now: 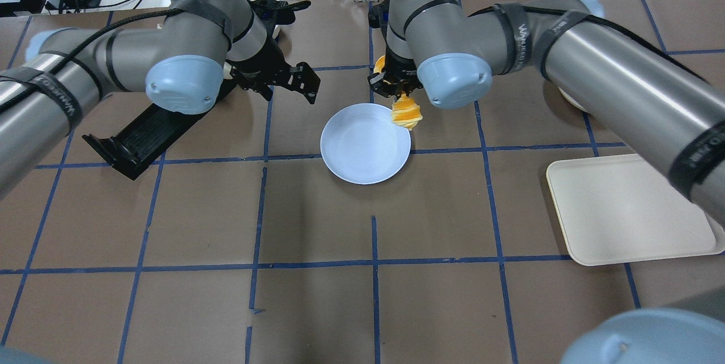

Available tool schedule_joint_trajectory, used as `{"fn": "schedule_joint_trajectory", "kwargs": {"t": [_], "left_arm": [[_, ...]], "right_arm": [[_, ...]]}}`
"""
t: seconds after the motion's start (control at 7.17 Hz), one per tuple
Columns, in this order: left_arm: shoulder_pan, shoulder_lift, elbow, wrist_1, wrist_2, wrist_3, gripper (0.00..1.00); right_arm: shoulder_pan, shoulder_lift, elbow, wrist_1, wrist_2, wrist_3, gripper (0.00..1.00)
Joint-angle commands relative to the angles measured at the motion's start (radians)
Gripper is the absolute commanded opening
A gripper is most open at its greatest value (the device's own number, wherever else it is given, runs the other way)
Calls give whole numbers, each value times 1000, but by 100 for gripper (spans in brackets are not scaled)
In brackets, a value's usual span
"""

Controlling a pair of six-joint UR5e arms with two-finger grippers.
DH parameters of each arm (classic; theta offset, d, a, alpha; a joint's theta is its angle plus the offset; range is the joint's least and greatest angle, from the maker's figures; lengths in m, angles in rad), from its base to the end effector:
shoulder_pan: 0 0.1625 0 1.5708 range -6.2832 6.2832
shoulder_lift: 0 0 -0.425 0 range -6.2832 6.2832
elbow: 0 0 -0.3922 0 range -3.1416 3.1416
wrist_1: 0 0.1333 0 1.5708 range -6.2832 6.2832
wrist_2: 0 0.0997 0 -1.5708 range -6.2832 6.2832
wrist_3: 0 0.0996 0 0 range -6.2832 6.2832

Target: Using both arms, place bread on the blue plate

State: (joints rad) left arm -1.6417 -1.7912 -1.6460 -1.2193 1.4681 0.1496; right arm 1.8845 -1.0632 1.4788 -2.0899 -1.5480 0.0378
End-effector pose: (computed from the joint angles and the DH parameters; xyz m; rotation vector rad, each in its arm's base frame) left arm -0.1838 -0.5616 0.3696 -0.3388 -3.0209 0.0910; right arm 0.3372 -0.6001 0.2868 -0.4277 3.0677 -0.1518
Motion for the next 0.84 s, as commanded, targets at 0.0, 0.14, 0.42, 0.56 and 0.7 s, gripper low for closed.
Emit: {"fn": "schedule_joint_trajectory", "kwargs": {"t": [0.0, 0.14, 0.42, 0.56, 0.7], "left_arm": [[8, 101, 70, -226, 127, -5, 100], [26, 98, 134, -309, 121, -16, 100], [48, 102, 186, -417, 95, -65, 100], [65, 105, 202, -422, 109, -62, 100], [83, 124, 210, -449, 107, -64, 100]], "right_arm": [[60, 205, -144, -9, -3, 24, 4], [91, 207, -165, 48, -9, 25, 4], [90, 154, -160, 163, -12, 25, 4], [90, 129, -155, 209, -14, 24, 4], [90, 126, -146, 212, -15, 24, 4]]}}
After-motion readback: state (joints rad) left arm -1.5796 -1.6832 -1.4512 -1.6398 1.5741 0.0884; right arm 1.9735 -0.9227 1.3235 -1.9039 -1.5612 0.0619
